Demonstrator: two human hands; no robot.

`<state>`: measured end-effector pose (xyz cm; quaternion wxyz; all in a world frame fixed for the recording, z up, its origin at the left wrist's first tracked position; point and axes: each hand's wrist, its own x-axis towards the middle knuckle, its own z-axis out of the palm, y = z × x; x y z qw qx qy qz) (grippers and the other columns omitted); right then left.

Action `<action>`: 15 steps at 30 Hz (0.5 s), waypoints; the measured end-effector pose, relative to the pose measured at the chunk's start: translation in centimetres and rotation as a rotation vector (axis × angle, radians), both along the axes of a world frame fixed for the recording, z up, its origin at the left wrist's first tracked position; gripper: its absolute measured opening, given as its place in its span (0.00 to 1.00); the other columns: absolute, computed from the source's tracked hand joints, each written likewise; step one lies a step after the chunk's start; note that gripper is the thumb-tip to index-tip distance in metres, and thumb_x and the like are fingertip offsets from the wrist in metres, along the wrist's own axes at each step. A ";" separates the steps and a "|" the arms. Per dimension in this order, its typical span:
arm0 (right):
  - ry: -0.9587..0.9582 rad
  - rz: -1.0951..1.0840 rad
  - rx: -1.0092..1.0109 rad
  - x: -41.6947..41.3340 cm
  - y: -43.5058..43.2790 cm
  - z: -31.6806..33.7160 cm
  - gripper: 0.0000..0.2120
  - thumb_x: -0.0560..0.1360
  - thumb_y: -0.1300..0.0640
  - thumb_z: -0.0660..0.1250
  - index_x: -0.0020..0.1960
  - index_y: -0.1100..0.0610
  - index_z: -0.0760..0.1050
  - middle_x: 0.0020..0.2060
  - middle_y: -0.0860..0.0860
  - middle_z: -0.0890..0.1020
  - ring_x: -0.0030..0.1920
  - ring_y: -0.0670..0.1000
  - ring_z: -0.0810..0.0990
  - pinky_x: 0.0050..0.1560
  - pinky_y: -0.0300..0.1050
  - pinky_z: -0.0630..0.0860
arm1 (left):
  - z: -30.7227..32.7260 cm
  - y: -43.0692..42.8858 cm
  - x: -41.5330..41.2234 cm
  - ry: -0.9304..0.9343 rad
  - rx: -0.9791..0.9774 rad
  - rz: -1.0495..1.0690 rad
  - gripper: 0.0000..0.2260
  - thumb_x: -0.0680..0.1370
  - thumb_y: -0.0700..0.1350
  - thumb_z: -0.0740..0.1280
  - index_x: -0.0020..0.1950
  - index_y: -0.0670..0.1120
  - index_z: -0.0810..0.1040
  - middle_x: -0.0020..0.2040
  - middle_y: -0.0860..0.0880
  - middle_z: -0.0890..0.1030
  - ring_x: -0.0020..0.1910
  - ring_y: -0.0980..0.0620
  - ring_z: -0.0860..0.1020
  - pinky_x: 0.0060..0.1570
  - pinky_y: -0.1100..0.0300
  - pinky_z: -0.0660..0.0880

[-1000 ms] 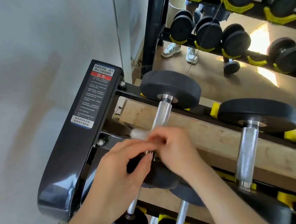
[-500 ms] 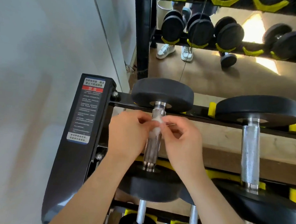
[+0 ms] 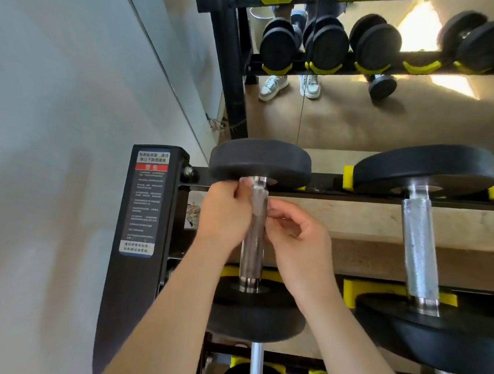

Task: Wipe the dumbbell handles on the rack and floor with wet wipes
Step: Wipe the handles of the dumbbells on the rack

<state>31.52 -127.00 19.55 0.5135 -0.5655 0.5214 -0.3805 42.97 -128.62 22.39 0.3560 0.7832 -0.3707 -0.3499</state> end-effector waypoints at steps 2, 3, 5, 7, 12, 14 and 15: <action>0.024 0.024 0.006 -0.1 0.3 -0.1 0.14 0.76 0.60 0.67 0.60 0.49 0.78 0.50 0.39 0.80 0.53 0.34 0.76 0.52 0.26 0.72 | 0.0 -0.2 0.4 0.388 0.084 0.112 0.15 0.83 0.49 0.58 0.48 0.43 0.81 0.46 0.42 0.84 0.47 0.44 0.83 0.54 0.48 0.79; 0.023 0.023 0.003 -0.1 0.4 -0.1 0.14 0.76 0.60 0.67 0.60 0.49 0.78 0.51 0.39 0.80 0.53 0.33 0.76 0.51 0.23 0.70 | 0.0 -0.1 0.5 0.501 0.103 0.157 0.15 0.83 0.49 0.59 0.50 0.42 0.82 0.49 0.41 0.84 0.50 0.41 0.82 0.57 0.41 0.77; 0.006 0.011 -0.002 -0.2 0.5 -0.1 0.14 0.76 0.60 0.67 0.59 0.49 0.79 0.51 0.39 0.80 0.53 0.33 0.76 0.50 0.22 0.69 | 0.0 -0.1 0.4 0.463 0.083 0.172 0.14 0.82 0.48 0.60 0.48 0.43 0.83 0.46 0.43 0.84 0.48 0.43 0.82 0.56 0.45 0.78; -0.013 0.000 0.005 -0.3 0.5 -0.1 0.13 0.76 0.61 0.66 0.57 0.48 0.79 0.49 0.38 0.81 0.52 0.33 0.77 0.50 0.23 0.70 | 0.3 0.5 -0.2 0.088 -0.005 0.106 0.11 0.81 0.48 0.64 0.45 0.47 0.84 0.39 0.48 0.84 0.40 0.50 0.82 0.43 0.62 0.78; -0.097 -0.033 0.026 -0.3 0.5 0.7 0.20 0.76 0.65 0.65 0.46 0.37 0.75 0.39 0.35 0.80 0.47 0.34 0.79 0.46 0.24 0.72 | -0.4 2.5 -0.2 -0.845 -0.302 -0.297 0.12 0.78 0.51 0.63 0.46 0.50 0.85 0.43 0.53 0.83 0.39 0.56 0.79 0.39 0.64 0.74; -0.097 -0.027 0.045 -0.4 0.5 0.8 0.20 0.76 0.65 0.65 0.45 0.38 0.74 0.39 0.37 0.81 0.46 0.34 0.78 0.46 0.24 0.71 | -0.2 1.9 0.0 -0.755 -0.302 -0.246 0.10 0.79 0.50 0.64 0.46 0.50 0.84 0.41 0.54 0.82 0.37 0.58 0.79 0.37 0.65 0.74; -0.102 -0.033 0.062 -0.4 0.5 0.8 0.20 0.76 0.65 0.65 0.45 0.38 0.74 0.40 0.38 0.81 0.46 0.35 0.78 0.46 0.24 0.71 | 0.2 1.4 -0.2 -0.626 -0.255 -0.133 0.07 0.78 0.50 0.66 0.45 0.52 0.83 0.39 0.56 0.81 0.35 0.60 0.78 0.36 0.67 0.72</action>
